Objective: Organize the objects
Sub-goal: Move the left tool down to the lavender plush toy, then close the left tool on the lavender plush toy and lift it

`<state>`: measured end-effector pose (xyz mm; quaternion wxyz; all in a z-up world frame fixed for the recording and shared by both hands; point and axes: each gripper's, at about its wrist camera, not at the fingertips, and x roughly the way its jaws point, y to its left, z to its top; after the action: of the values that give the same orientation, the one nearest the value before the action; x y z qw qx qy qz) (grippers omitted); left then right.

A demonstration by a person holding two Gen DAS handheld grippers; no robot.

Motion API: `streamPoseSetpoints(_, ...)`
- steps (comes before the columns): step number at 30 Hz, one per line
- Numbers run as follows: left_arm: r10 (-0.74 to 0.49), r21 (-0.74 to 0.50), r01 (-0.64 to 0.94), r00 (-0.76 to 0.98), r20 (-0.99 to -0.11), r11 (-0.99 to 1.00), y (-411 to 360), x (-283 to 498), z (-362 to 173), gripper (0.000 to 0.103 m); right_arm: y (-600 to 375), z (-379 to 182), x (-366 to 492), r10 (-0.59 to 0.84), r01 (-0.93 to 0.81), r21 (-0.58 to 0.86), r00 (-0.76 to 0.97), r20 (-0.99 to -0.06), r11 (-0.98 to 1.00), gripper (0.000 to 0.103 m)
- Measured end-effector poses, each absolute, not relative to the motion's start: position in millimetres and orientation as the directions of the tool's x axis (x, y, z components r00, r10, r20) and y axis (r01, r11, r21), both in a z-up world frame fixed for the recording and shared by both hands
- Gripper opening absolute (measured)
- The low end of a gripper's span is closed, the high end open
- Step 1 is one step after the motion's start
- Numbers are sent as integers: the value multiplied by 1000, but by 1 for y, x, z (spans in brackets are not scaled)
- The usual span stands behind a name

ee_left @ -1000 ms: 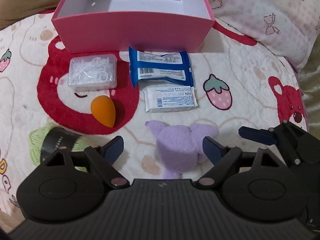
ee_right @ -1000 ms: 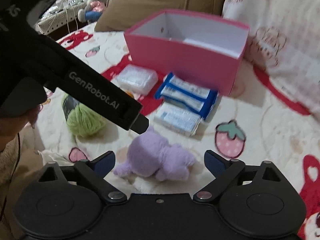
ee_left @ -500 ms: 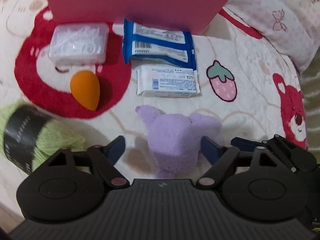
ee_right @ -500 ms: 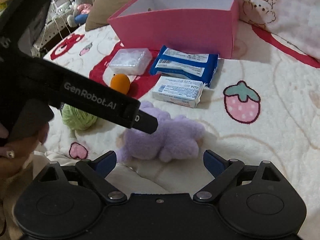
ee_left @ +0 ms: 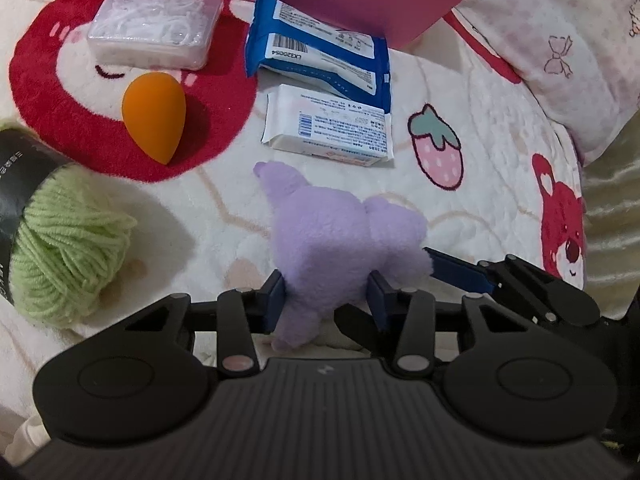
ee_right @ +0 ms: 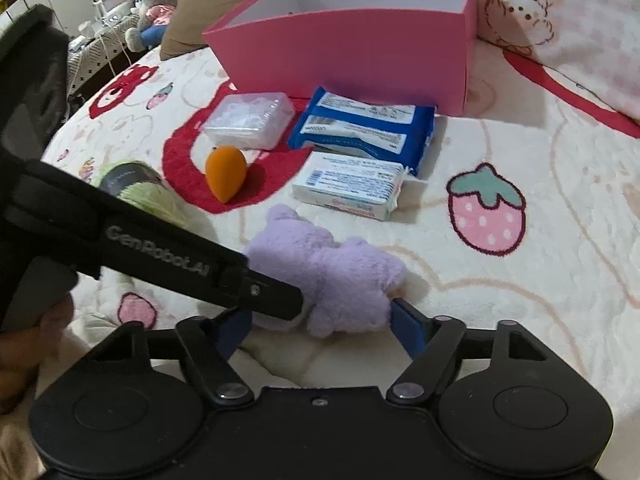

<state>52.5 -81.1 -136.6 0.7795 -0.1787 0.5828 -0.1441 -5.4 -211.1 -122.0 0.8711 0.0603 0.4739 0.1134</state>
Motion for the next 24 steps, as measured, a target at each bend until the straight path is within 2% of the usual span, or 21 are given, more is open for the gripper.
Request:
streamPoseSetpoints(10,-421,-417,85,318,-849,905,-89,45,-128,42,-202,-122,-6,227,-173,157,545,-807,972,78)
streamPoseSetpoints(24,-413,-356,212,398,-819,910,-92,32,-88,42,-193,-92,-18,193,-231,55,632,-751,971,81)
